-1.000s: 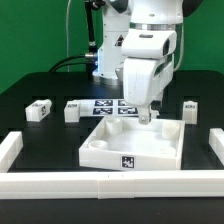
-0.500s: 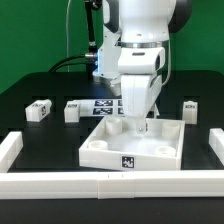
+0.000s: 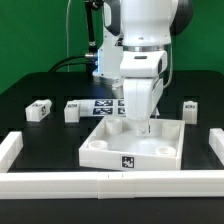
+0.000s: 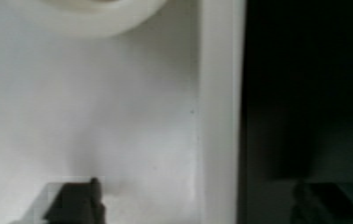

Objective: Assemble one leg

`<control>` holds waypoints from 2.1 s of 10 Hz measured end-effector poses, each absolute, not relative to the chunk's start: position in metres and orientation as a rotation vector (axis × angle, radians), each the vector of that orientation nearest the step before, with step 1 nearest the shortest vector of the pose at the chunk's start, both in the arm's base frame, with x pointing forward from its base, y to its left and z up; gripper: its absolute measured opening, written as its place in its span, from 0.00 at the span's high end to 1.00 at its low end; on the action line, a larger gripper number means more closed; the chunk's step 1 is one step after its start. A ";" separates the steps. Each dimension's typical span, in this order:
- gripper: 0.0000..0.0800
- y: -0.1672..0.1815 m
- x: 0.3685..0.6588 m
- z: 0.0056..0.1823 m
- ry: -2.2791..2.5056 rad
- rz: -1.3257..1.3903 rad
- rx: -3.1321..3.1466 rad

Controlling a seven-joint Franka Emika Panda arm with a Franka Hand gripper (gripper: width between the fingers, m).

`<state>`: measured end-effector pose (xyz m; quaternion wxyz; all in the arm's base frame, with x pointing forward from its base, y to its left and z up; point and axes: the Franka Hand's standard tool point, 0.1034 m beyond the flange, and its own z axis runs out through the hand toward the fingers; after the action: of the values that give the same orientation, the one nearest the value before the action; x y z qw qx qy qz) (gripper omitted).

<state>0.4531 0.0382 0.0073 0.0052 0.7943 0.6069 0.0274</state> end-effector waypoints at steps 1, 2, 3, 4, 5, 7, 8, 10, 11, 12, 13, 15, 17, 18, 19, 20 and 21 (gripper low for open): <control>0.66 0.038 0.453 0.007 1.900 0.086 2.487; 0.66 0.038 0.453 0.007 1.900 0.086 2.487; 0.83 0.038 0.453 0.007 1.900 0.086 2.487; 0.83 0.038 0.453 0.007 1.900 0.086 2.488; 0.93 0.038 0.453 0.007 1.900 0.085 2.488; 0.93 0.038 0.453 0.007 1.900 0.085 2.488; 0.93 0.038 0.453 0.007 1.900 0.085 2.488; 0.93 0.038 0.453 0.007 1.900 0.085 2.488; 0.93 0.038 0.454 0.007 1.936 0.071 2.461; 0.93 0.043 0.461 0.008 2.000 0.035 2.412; 0.93 0.055 0.471 0.008 2.046 0.015 2.370; 0.93 0.070 0.485 0.008 2.124 -0.002 2.300; 0.93 0.077 0.489 0.008 2.137 -0.012 2.289; 0.93 0.077 0.489 0.008 2.136 -0.021 2.291; 0.93 0.077 0.489 0.008 2.136 -0.020 2.291; 0.92 0.077 0.489 0.008 2.136 -0.021 2.291; 0.92 0.076 0.489 0.008 2.136 -0.021 2.292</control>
Offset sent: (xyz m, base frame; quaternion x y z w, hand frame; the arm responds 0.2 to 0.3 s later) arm 0.0000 0.0000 0.0000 0.0000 0.0000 0.0000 1.0000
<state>0.4889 0.0765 0.0078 0.0044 0.7315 0.6818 -0.0066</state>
